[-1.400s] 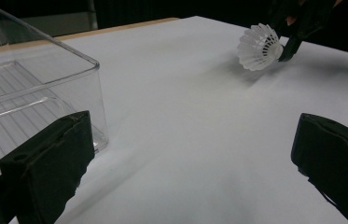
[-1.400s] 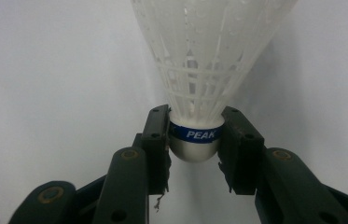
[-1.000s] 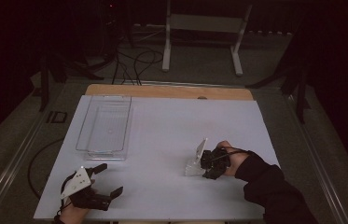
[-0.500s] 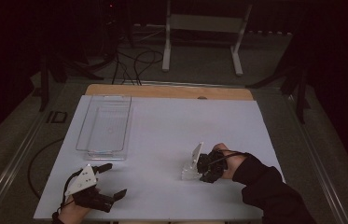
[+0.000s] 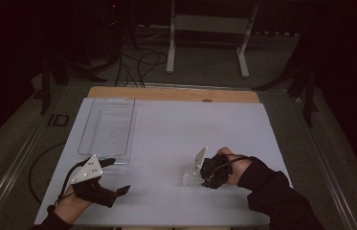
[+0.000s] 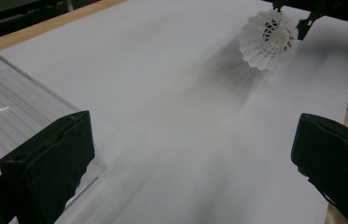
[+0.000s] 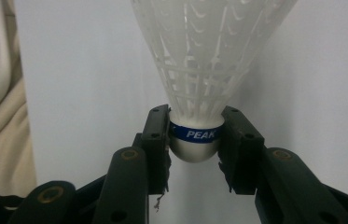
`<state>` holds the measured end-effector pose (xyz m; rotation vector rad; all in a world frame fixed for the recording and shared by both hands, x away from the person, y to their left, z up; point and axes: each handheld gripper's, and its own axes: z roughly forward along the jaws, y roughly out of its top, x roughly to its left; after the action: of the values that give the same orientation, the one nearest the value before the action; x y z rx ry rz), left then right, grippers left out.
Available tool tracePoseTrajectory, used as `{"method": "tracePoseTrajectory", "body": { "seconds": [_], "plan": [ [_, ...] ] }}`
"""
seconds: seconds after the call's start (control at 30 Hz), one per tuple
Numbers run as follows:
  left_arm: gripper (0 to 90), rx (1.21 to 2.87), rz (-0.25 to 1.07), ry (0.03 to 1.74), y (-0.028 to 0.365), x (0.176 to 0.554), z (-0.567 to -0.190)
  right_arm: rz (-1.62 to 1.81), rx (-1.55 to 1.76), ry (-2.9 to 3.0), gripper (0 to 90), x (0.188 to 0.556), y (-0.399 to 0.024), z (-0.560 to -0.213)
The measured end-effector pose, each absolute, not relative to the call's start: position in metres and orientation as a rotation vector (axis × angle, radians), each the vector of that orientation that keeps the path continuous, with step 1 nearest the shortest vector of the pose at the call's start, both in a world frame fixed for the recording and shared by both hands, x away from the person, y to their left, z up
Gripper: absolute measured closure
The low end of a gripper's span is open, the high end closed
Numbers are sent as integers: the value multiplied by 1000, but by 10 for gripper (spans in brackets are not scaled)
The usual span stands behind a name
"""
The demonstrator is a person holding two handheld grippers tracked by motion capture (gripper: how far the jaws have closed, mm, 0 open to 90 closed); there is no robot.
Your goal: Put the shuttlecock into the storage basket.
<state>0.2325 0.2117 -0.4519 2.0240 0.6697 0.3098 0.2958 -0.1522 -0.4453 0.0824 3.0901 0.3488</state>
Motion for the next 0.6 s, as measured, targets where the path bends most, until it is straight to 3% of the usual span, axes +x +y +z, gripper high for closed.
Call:
{"method": "tracePoseTrajectory", "body": {
  "seconds": [0.6],
  "plan": [
    [1,2055,286,622,193,254,-407,328,40,3090,658,290,-146,-440]
  ]
}}
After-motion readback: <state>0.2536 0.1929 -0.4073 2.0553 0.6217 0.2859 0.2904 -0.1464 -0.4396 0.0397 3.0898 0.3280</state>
